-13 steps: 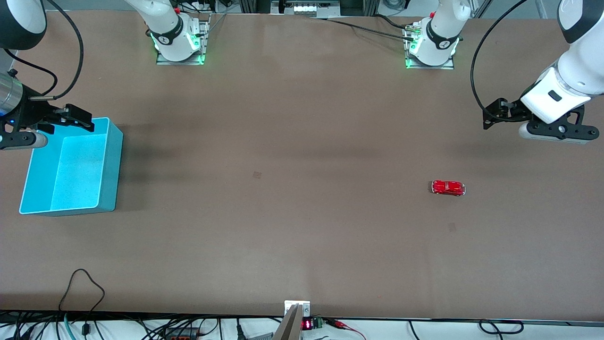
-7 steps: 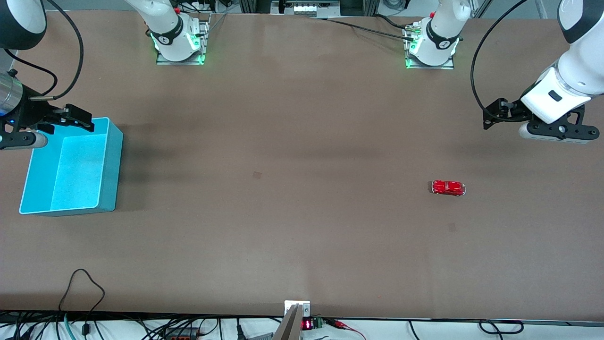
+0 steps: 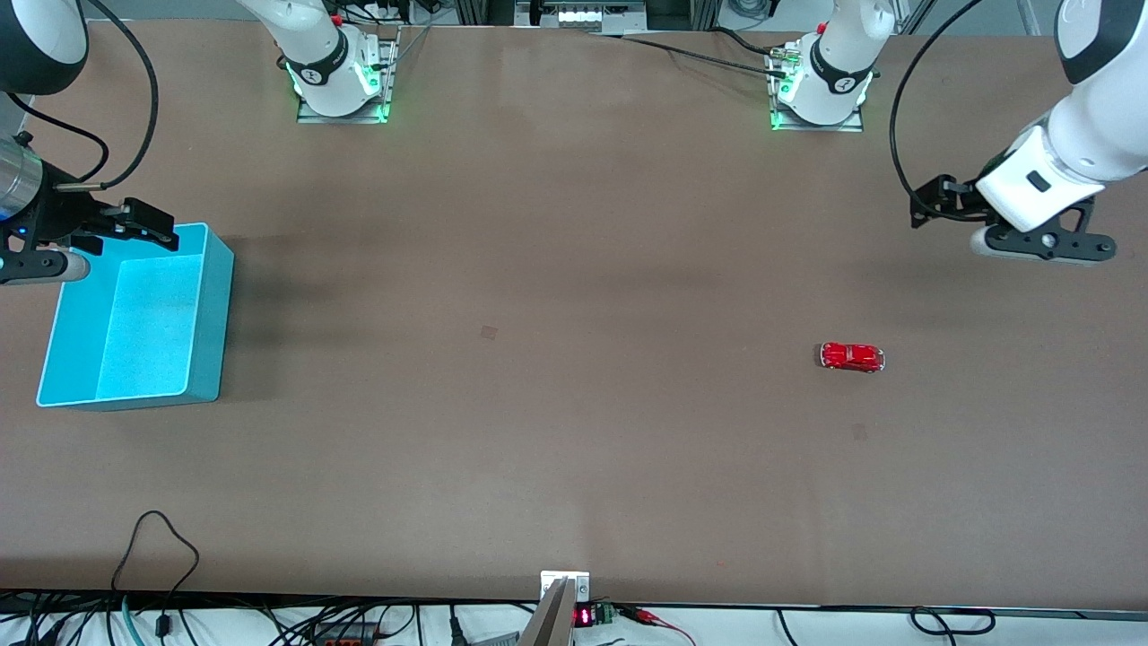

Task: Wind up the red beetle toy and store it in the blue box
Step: 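Lower the left gripper over the red beetle toy car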

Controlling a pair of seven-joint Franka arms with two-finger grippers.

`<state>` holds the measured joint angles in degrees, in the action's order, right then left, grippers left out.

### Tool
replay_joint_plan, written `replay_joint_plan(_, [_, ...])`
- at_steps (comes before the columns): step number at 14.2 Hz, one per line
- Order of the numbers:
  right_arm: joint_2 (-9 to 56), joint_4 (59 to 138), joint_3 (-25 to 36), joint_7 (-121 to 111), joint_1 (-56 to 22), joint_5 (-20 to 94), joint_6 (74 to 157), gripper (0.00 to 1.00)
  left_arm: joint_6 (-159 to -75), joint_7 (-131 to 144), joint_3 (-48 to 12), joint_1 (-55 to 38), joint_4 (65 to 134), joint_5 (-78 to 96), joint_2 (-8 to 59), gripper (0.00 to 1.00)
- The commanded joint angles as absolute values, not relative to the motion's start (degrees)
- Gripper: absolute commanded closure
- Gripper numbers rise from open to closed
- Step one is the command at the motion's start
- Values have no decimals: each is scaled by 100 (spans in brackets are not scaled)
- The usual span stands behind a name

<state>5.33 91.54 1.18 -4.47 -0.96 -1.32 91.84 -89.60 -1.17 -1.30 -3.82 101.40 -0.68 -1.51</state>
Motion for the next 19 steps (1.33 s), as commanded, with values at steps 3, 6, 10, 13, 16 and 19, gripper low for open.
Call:
replay_joint_plan(3, [431, 9272, 114, -439, -53, -35, 9299, 0, -8271, -323, -263, -492, 10037, -9, -35, 0])
replay_joint_plan(6, [439, 9272, 114, -439, -44, -35, 9325, 0, -8270, -1867, -325, -501, 10028, -88, 52, 0])
replay_joint_plan(10, [439, 9272, 114, -440, -44, -35, 9325, 0, -8682, -4186, -299, -361, 10063, -97, 298, 0])
replay_joint_plan(13, [431, 9272, 123, -439, -44, -35, 9316, 0, -9069, -5427, -299, -150, 10169, -105, 518, 0])
replay_joint_plan(16, [431, 9272, 123, -439, -53, -35, 9308, 0, -9699, -6458, -299, -132, 10457, -412, 826, 0])
replay_joint_plan(19, [431, 9272, 123, -448, -44, -35, 9316, 0, -11465, -7188, -290, 35, 11160, -457, 1062, 0])
